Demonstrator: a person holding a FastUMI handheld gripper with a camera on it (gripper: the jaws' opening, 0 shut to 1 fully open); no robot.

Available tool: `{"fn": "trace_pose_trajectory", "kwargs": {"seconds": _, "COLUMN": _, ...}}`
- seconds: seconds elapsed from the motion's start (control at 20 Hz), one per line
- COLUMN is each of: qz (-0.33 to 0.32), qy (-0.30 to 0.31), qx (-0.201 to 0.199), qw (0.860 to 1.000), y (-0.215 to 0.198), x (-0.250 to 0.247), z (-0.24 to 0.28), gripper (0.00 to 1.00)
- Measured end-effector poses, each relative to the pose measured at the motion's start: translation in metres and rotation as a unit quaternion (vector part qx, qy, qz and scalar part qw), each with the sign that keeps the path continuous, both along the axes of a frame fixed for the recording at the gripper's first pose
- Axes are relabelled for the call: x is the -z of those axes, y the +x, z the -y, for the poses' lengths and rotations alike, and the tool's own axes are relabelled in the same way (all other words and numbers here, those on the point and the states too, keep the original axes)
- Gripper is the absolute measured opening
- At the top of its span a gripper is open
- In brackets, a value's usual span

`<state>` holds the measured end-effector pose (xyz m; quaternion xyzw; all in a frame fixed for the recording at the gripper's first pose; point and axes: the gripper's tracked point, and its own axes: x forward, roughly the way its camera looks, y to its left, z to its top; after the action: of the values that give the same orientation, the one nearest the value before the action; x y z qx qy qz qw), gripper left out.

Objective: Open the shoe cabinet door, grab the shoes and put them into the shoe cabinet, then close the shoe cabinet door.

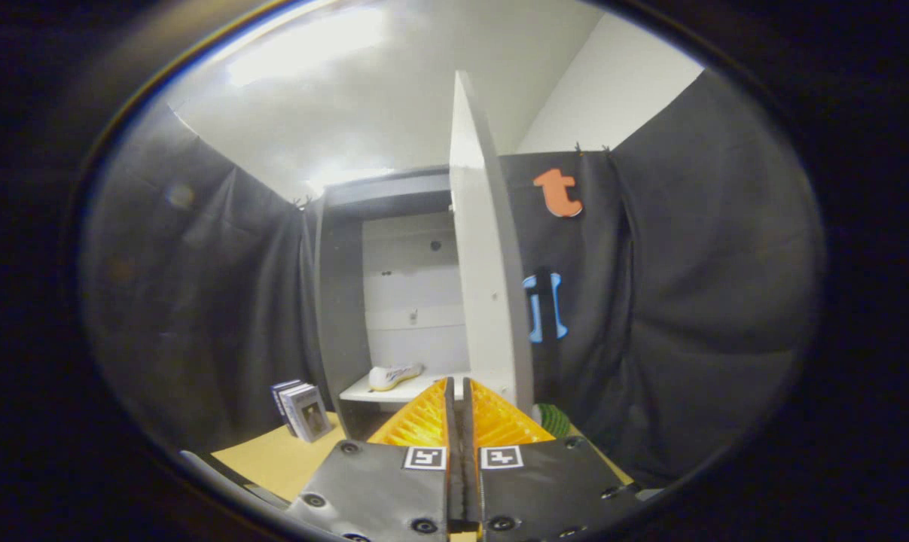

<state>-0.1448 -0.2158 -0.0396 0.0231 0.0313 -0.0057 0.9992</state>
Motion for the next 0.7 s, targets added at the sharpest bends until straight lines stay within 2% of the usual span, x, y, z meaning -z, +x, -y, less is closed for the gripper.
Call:
{"fn": "trace_pose_trajectory", "kwargs": {"seconds": 0.15, "qz": -0.049, "qy": 0.026, "qx": -0.034, "qw": 0.998, "y": 0.009, "x": 0.044, "z": -0.030, "gripper": 0.14}}
{"fn": "trace_pose_trajectory", "kwargs": {"seconds": 0.3, "qz": -0.091, "qy": 0.045, "qx": -0.054, "qw": 0.993, "y": 0.012, "x": 0.092, "z": -0.052, "gripper": 0.11}}
{"fn": "trace_pose_trajectory", "kwargs": {"seconds": 0.5, "qz": -0.155, "qy": 0.054, "qx": -0.062, "qw": 0.984, "y": 0.019, "x": 0.170, "z": -0.073, "gripper": 0.11}}
{"fn": "trace_pose_trajectory", "kwargs": {"seconds": 0.65, "qz": -0.201, "qy": 0.047, "qx": -0.066, "qw": 0.976, "y": 0.019, "x": 0.230, "z": -0.085, "gripper": 0.26}}
{"fn": "trace_pose_trajectory", "kwargs": {"seconds": 0.7, "qz": -0.218, "qy": 0.045, "qx": -0.066, "qw": 0.973, "y": 0.019, "x": 0.252, "z": -0.090, "gripper": 0.24}}
